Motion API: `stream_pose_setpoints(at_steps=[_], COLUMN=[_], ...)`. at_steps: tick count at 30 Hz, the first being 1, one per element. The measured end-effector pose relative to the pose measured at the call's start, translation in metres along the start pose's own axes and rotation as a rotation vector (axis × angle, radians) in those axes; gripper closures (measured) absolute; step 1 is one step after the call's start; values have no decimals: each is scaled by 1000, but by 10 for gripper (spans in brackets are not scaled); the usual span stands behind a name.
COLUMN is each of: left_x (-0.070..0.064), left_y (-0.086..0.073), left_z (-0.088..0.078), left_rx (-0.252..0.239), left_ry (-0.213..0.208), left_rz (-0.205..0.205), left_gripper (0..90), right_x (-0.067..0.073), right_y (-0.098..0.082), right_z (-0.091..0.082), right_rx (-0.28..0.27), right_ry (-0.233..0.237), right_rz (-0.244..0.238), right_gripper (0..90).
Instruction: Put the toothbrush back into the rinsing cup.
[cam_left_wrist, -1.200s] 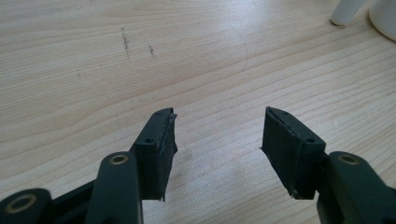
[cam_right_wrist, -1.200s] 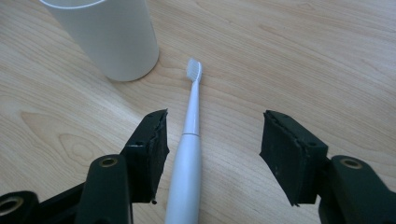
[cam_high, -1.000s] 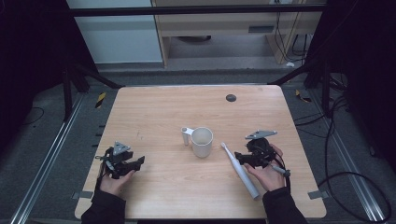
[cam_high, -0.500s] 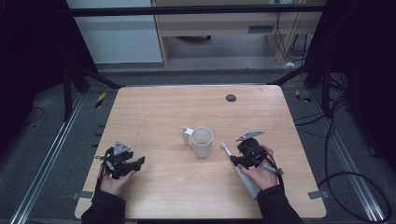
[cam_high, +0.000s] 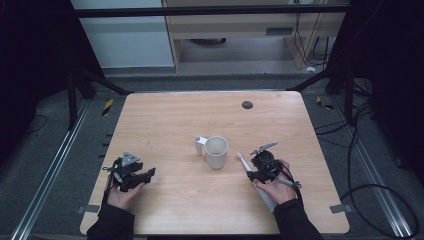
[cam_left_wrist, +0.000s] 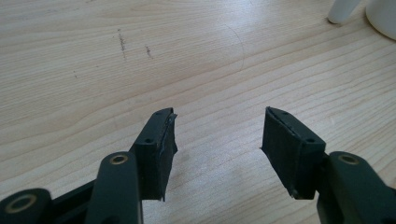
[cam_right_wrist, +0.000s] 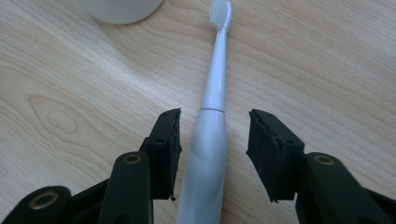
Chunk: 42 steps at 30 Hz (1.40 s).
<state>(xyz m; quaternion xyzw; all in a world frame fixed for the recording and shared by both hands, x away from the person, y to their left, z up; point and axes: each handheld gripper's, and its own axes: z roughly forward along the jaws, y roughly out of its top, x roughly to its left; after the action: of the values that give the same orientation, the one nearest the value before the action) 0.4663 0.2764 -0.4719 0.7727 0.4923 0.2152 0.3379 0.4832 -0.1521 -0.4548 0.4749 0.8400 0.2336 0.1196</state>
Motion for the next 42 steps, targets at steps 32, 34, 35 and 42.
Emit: stream_pose_setpoints(at_steps=[32,34,35,42], left_x=[0,0,0,0], left_y=[0,0,0,0], left_z=[0,0,0,0], left_rx=[5,6,5,5], left_ry=[-3,-3,-3,-4], left_rz=[0,0,0,-1], left_gripper=[438,438,438,439], right_x=[1,1,1,1], right_y=[-2,-2,-2,-2], right_z=[19,19,19,18], right_rx=[125,127,128,135], right_ry=[-13,-17,-16,-15], right_rz=[16,25,23,35], right_gripper=[649,665,667,672])
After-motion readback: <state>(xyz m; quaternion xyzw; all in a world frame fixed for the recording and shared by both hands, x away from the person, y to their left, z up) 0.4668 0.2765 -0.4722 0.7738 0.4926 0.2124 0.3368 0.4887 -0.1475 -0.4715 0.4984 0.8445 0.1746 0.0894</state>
